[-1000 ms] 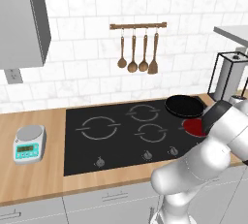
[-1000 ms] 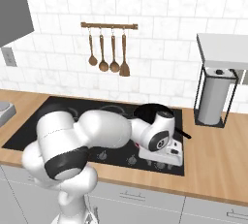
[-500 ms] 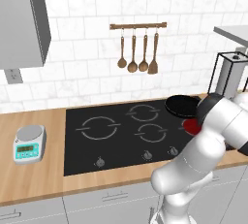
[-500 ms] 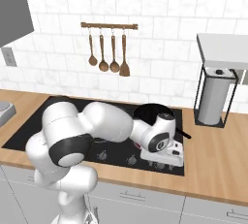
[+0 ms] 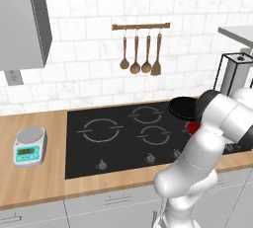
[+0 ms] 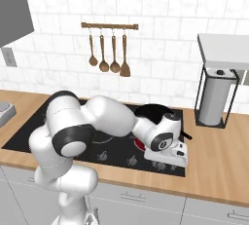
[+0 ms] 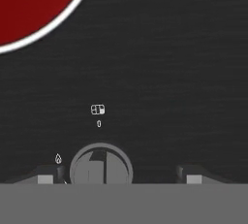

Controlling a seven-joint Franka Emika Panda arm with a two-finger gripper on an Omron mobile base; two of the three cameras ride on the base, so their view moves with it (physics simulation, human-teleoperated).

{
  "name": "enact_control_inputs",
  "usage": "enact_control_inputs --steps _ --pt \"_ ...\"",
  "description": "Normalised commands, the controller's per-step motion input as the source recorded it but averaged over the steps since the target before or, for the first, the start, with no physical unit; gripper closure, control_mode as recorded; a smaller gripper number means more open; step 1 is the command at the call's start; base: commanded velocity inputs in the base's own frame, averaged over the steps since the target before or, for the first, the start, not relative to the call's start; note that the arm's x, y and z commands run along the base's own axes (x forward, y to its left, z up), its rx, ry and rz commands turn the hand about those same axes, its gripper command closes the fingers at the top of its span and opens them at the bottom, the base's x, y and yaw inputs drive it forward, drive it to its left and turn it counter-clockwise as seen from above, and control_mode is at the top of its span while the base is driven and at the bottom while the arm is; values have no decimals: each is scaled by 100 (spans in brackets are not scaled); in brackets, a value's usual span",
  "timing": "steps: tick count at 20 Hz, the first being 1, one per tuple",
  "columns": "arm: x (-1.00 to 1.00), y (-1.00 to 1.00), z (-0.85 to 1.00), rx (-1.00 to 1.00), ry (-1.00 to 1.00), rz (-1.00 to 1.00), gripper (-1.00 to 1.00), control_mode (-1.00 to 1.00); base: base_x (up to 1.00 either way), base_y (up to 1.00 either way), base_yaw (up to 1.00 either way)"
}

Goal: Turn off the front right burner of the stove.

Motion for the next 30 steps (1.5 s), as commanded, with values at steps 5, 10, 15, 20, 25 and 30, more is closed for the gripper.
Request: enact_control_inputs --steps 5,10,15,20,25,30 --pt "0 0 0 0 0 0 100 -100 0 0 0" --pt "0 0 0 0 0 -4 100 -100 0 0 0" --pt "0 0 0 0 0 -23 100 -100 0 0 0" --pt "0 0 0 2 0 -39 100 -100 0 0 0" --pt "0 0 0 2 0 -49 100 -100 0 0 0" --pt "3 0 0 0 0 -56 100 -100 0 0 0"
